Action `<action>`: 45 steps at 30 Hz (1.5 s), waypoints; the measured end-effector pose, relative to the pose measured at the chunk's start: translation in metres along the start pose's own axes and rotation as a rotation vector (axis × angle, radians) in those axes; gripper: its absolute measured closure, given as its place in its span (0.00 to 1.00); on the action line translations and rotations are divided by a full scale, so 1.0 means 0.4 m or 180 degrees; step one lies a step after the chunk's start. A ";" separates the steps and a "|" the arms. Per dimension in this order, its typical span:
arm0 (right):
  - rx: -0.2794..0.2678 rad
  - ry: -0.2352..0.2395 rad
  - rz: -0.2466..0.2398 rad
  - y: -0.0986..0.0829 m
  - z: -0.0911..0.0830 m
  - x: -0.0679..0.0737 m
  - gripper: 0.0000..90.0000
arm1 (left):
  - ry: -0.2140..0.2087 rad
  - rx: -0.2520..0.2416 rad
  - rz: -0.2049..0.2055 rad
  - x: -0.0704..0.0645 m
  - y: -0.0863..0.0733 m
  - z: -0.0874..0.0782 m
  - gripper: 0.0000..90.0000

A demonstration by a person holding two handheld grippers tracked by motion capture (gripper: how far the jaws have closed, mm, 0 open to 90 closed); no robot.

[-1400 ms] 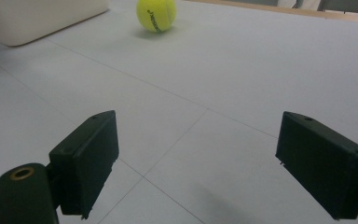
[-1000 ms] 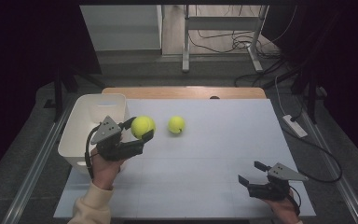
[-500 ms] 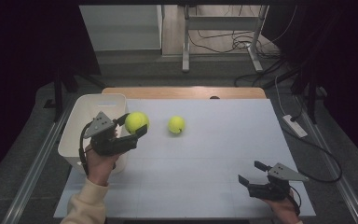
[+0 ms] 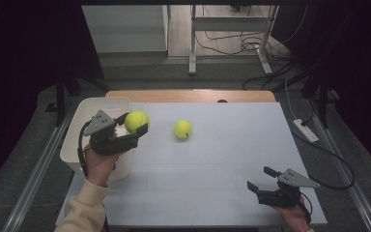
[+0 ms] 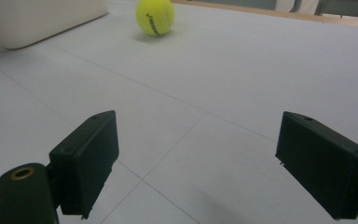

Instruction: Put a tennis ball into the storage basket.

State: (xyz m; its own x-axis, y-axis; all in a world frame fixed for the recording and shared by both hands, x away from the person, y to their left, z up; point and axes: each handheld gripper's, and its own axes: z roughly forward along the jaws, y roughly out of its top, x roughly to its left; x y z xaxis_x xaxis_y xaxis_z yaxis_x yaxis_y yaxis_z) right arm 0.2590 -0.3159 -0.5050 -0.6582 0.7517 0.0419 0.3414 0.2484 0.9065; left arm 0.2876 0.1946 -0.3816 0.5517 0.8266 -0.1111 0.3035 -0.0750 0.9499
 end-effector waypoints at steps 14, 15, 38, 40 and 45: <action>0.0004 -0.0009 0.0017 0.000 0.001 0.001 0.15 | 0.0112 0.0043 -0.0042 0.031 0.005 -0.001 0.30; 0.0005 -0.0009 0.0018 0.000 0.001 0.001 0.15 | 0.0124 0.0050 -0.0046 0.035 0.005 -0.001 0.30; 0.0009 -0.0014 0.0007 0.000 0.002 0.000 0.15 | 0.0395 0.0168 -0.0119 0.114 0.017 -0.006 0.30; 0.0011 -0.0015 0.0007 0.000 0.003 0.001 0.15 | 0.0428 0.0180 -0.0125 0.123 0.017 -0.008 0.30; 0.0019 -0.0021 0.0001 0.000 0.003 0.001 0.15 | 0.0476 0.0213 -0.0147 0.140 0.017 -0.009 0.30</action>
State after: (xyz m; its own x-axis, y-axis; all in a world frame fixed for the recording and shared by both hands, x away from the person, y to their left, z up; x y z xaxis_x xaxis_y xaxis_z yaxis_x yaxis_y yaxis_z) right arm 0.2594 -0.3148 -0.5055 -0.6537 0.7558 0.0393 0.3455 0.2517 0.9040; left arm 0.3178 0.2421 -0.3805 0.4156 0.9035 -0.1046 0.3796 -0.0678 0.9227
